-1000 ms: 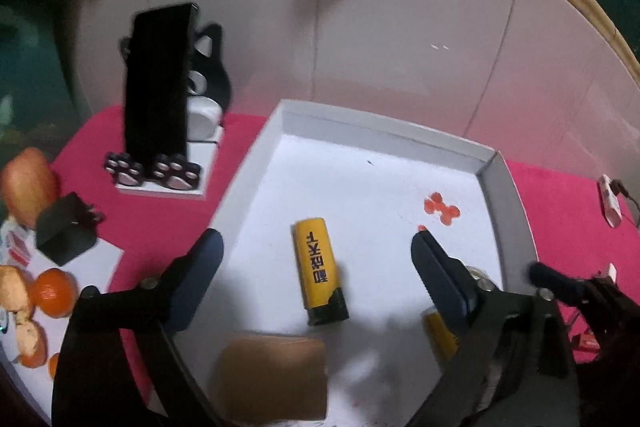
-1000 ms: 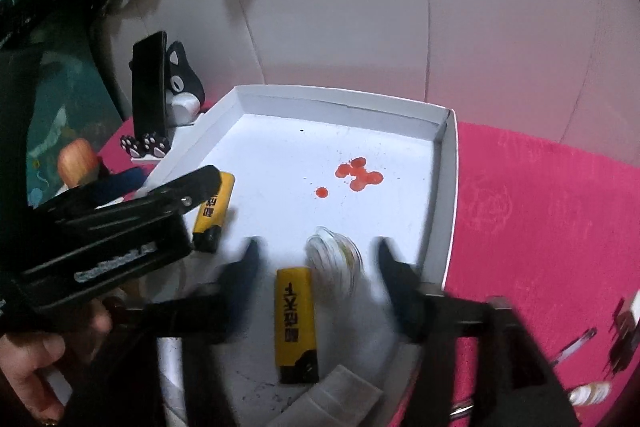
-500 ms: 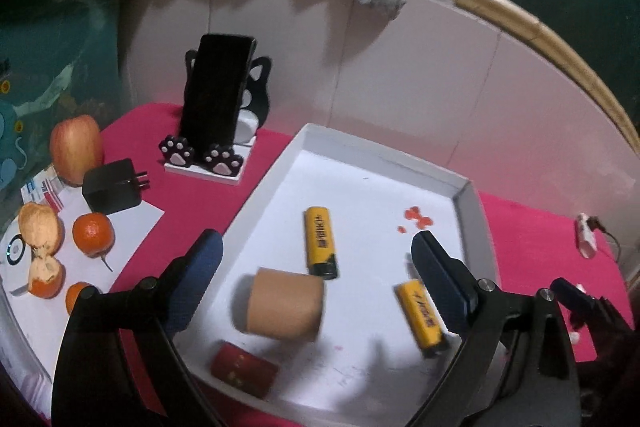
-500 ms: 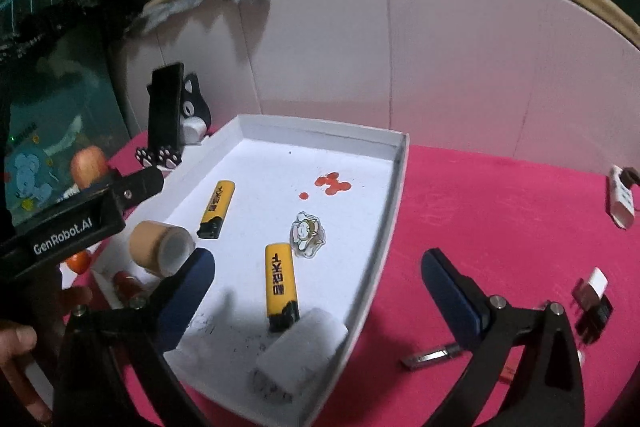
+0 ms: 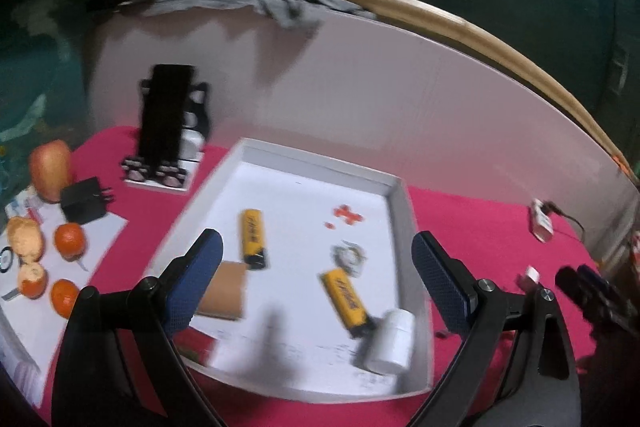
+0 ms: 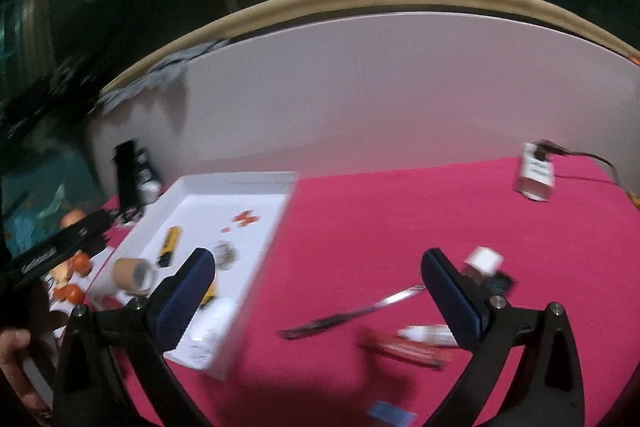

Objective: Organize rigid objects
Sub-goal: 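Withdraw both open tools from the tray toward the black pen and blue binder clip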

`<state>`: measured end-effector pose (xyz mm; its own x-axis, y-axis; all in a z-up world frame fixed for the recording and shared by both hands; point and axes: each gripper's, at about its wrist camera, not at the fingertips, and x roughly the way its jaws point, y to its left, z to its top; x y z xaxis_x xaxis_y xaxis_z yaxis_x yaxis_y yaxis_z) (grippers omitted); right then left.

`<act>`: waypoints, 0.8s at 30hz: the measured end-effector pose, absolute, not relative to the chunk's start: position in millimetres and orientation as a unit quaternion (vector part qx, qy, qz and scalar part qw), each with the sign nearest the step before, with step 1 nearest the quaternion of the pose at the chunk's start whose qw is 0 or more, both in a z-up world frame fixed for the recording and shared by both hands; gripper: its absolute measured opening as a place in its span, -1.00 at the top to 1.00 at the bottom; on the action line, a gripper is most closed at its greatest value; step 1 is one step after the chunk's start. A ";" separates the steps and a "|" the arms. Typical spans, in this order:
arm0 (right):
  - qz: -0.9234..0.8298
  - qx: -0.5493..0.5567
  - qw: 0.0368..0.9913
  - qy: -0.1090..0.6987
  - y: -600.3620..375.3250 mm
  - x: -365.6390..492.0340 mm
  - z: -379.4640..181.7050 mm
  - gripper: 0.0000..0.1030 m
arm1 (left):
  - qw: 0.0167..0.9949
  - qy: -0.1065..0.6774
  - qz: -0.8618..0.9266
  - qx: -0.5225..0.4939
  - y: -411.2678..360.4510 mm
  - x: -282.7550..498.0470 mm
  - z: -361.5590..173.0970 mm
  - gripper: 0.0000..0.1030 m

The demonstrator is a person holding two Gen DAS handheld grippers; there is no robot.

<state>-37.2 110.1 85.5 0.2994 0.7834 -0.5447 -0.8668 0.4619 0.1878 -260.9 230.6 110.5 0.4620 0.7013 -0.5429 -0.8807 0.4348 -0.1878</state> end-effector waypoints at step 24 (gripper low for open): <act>0.499 -0.194 0.748 0.393 72.8 -41.1 -3.2 -0.32 | 0.857 0.315 0.371 -0.170 192.3 -162.8 74.4 -0.87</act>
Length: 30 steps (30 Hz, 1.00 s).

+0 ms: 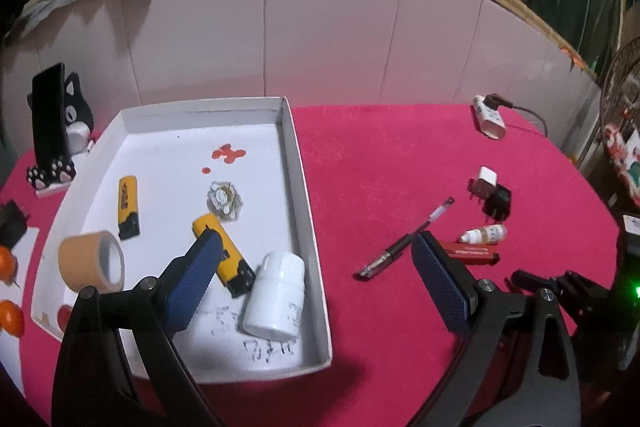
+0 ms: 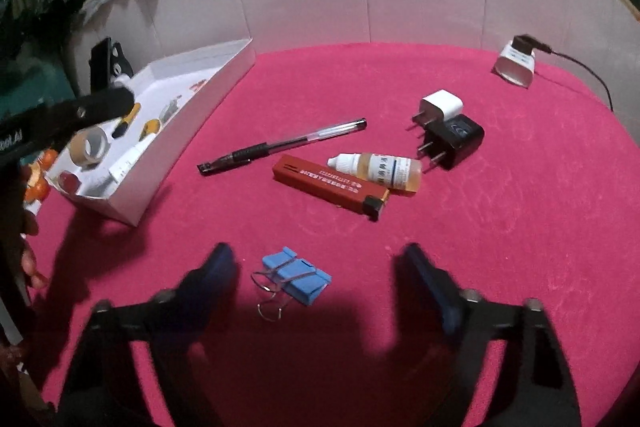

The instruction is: Organize rigid objects

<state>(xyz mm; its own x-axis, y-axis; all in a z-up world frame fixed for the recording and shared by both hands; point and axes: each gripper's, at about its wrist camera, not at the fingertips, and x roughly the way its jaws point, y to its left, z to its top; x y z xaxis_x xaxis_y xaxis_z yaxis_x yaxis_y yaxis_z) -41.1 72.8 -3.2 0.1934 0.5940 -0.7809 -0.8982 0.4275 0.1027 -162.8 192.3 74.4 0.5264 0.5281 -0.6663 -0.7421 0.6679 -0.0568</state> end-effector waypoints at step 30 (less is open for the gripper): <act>0.471 -0.110 0.765 0.425 3.0 21.3 -2.9 0.62 | 0.840 0.460 0.252 -0.138 179.9 -58.8 12.1 -0.78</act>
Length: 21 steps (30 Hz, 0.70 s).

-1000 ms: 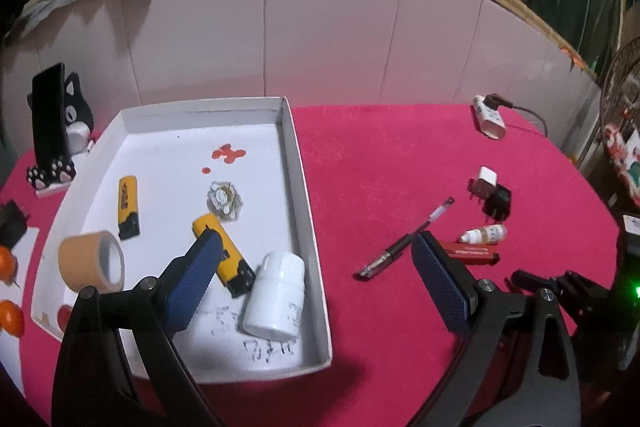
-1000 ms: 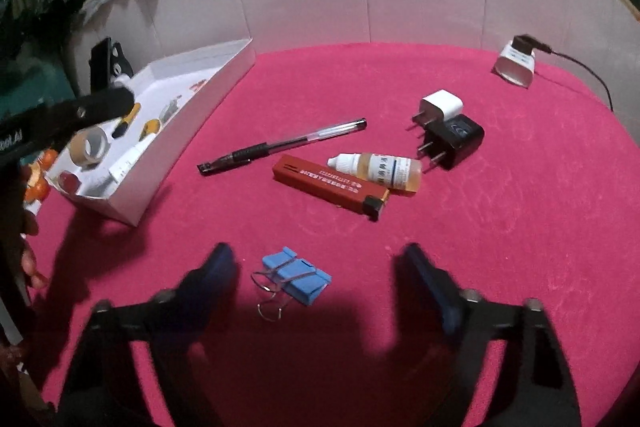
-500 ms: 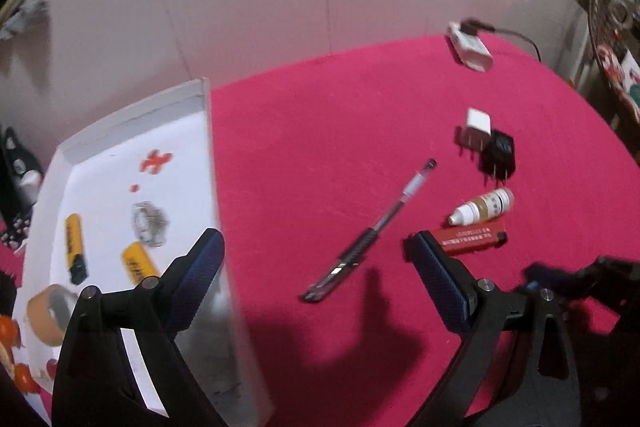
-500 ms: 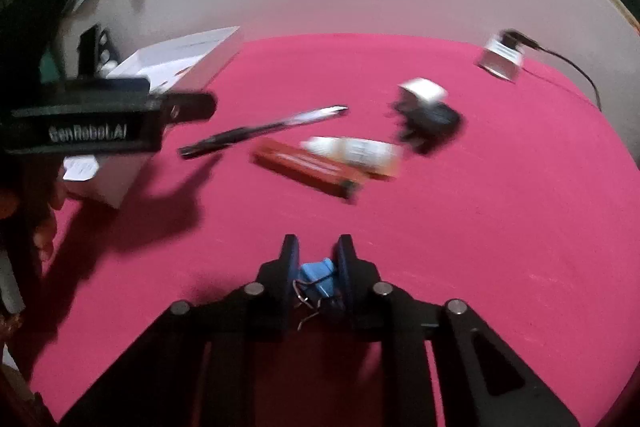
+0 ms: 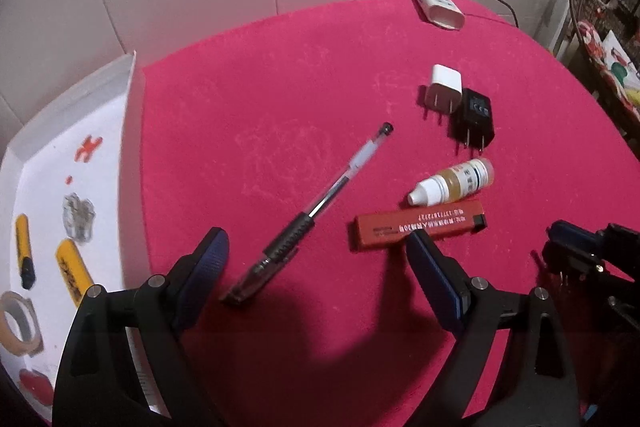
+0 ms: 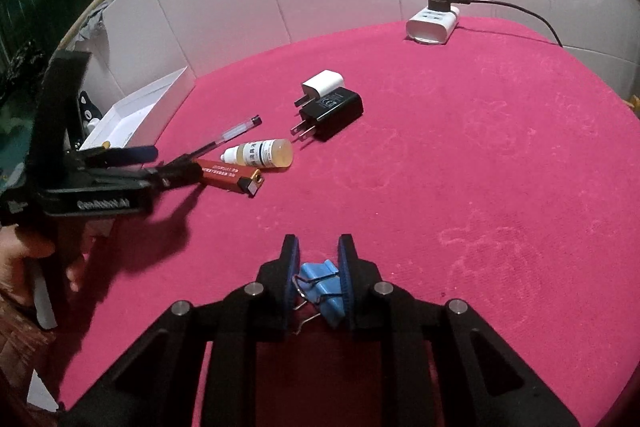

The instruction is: Organize rigid objects

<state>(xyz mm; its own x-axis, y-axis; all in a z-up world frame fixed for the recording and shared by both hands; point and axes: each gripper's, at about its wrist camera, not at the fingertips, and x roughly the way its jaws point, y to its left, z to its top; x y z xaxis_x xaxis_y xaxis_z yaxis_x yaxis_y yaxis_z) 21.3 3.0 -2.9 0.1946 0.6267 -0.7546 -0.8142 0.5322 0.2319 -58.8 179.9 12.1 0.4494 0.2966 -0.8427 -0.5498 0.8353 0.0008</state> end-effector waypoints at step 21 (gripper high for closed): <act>0.482 -0.109 0.764 0.414 -11.9 7.6 2.8 -0.45 | 0.843 0.493 0.188 -0.099 191.1 -60.2 9.2 0.38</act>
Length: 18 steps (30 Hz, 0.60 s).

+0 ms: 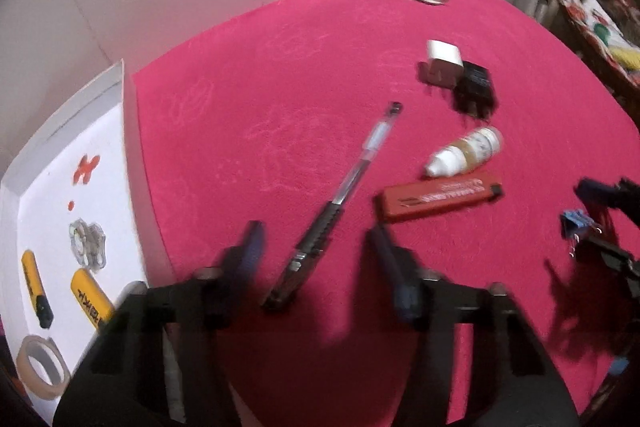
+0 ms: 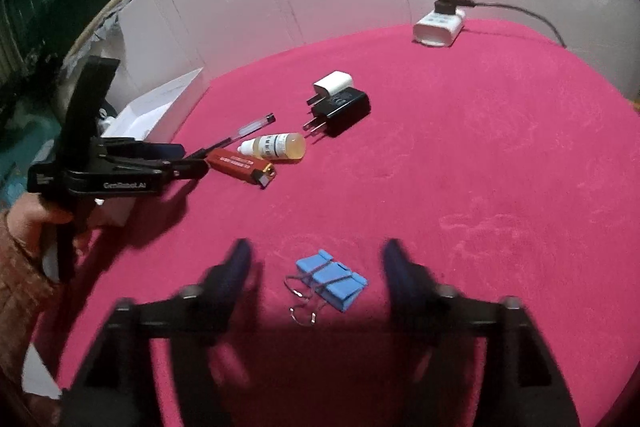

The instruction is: Organize rigid objects

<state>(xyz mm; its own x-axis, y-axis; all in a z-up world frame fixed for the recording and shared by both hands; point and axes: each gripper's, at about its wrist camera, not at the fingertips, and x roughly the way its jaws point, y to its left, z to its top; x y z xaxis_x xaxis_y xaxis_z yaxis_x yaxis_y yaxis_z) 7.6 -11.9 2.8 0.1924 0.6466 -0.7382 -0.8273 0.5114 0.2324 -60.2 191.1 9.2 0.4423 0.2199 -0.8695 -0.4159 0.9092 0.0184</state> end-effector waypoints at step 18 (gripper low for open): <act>0.426 -0.152 0.793 0.409 -3.8 -9.5 -1.5 -0.42 | 0.849 0.471 0.214 -0.110 159.1 -57.0 8.1 0.72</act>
